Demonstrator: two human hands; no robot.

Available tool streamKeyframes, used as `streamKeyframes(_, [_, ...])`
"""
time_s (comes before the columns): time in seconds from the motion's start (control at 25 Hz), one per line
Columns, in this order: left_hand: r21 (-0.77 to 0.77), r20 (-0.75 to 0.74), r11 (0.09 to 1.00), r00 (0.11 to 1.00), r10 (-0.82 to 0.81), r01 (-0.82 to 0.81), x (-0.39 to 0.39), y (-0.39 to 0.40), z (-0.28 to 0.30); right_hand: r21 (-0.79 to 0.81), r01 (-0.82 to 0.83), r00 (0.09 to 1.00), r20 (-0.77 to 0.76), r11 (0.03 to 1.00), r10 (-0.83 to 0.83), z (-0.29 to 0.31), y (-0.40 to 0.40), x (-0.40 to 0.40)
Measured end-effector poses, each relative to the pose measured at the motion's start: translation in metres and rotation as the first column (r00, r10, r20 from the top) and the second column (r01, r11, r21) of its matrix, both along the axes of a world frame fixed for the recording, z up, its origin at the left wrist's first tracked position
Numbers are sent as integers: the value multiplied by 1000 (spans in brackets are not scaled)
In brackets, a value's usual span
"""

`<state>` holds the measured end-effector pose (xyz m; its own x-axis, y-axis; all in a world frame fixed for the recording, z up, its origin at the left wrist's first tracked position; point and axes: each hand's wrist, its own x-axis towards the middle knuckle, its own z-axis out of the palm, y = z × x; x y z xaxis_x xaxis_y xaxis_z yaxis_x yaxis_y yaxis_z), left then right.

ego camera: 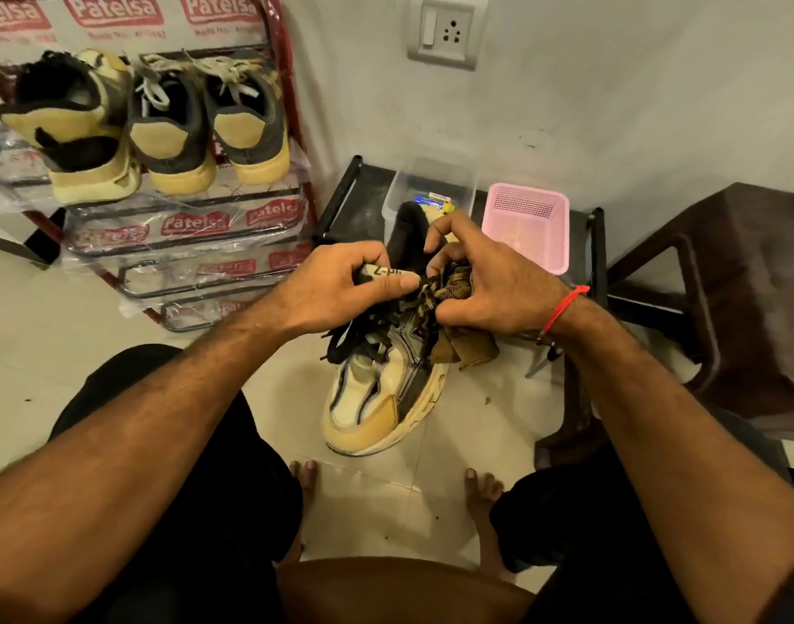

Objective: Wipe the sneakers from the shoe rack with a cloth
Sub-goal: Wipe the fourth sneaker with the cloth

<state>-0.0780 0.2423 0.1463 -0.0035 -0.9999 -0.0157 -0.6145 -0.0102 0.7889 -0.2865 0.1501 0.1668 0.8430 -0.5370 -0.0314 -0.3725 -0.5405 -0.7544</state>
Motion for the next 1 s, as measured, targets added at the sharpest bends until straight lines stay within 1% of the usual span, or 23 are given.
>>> streamKeyframes(0.04, [47, 142, 993, 984, -112, 106, -2, 2, 2, -52, -9, 999, -34, 999, 7, 0, -2, -3])
streamKeyframes(0.08, [125, 304, 974, 927, -219, 189, -6, 4, 3, -105, -16, 997, -79, 994, 8, 0, -3, -4])
streamKeyframes(0.12, [196, 465, 953, 833, -298, 231, -11, 5, 3, -147, -30, 993, -121, 989, 12, 0, -4, -5])
streamKeyframes(0.16, [226, 599, 943, 728, -333, 246, -16, 5, 3, -179, -50, 988, -154, 983, 22, 0, -5, -6])
streamKeyframes(0.2, [211, 693, 942, 639, -333, 262, -19, 3, 1, -201, -73, 985, -171, 977, 38, 1, -6, -6])
streamKeyframes(0.24, [184, 743, 938, 584, -328, 293, -20, 2, 3, -207, -95, 982, -179, 974, 57, 1, -6, -6])
streamKeyframes(0.28, [158, 757, 931, 566, -328, 328, -20, 1, 3, -197, -113, 980, -183, 974, 77, 1, -7, -5])
streamKeyframes(0.4, [138, 702, 888, 589, -400, 438, -14, 1, -3, -141, -152, 977, -174, 978, 126, -3, -7, -6])
streamKeyframes(0.44, [105, 660, 879, 629, -412, 466, -13, 2, -7, -132, -149, 982, -140, 980, 130, -5, -7, -7])
streamKeyframes(0.48, [44, 582, 885, 708, -400, 464, -13, 4, -11, -127, -129, 989, -87, 983, 119, -6, -9, -7])
streamKeyframes(0.52, [-21, 452, 912, 818, -356, 409, -11, 6, -14, -128, -85, 996, -25, 988, 82, -6, -12, -7])
streamKeyframes(0.56, [-62, 280, 951, 920, -274, 302, -11, 6, -16, -133, -10, 999, 33, 991, 15, -5, -14, -8])
streamKeyframes(0.6, [-68, 126, 985, 981, -149, 159, -8, 4, -18, -145, 83, 994, 82, 986, -72, -5, -17, -9])
streamKeyframes(0.64, [-53, 15, 999, 1000, -13, 14, -7, 4, -18, -167, 172, 982, 110, 971, -155, -6, -19, -11])
streamKeyframes(0.68, [-52, -31, 992, 993, 111, -113, -6, 2, -21, -202, 233, 970, 115, 951, -213, -7, -20, -11])
streamKeyframes(0.72, [-71, -32, 976, 978, 206, -208, -5, 0, -23, -241, 259, 965, 102, 935, -241, -9, -19, -11])
streamKeyframes(0.76, [-93, 1, 954, 959, 285, -284, -4, -2, -25, -278, 255, 967, 77, 926, -243, -10, -16, -9])
streamKeyframes(0.88, [-164, 136, 884, 878, 459, -437, -3, -6, -27, -355, 128, 990, -7, 926, -140, -12, 6, 6])
streamKeyframes(0.96, [-178, 190, 859, 839, 509, -481, -2, -6, -26, -354, 17, 999, -41, 935, -34, -13, 26, 18])
streamKeyframes(1.0, [-174, 193, 852, 832, 520, -493, -2, -6, -26, -363, -11, 999, -42, 932, -5, -14, 29, 20])
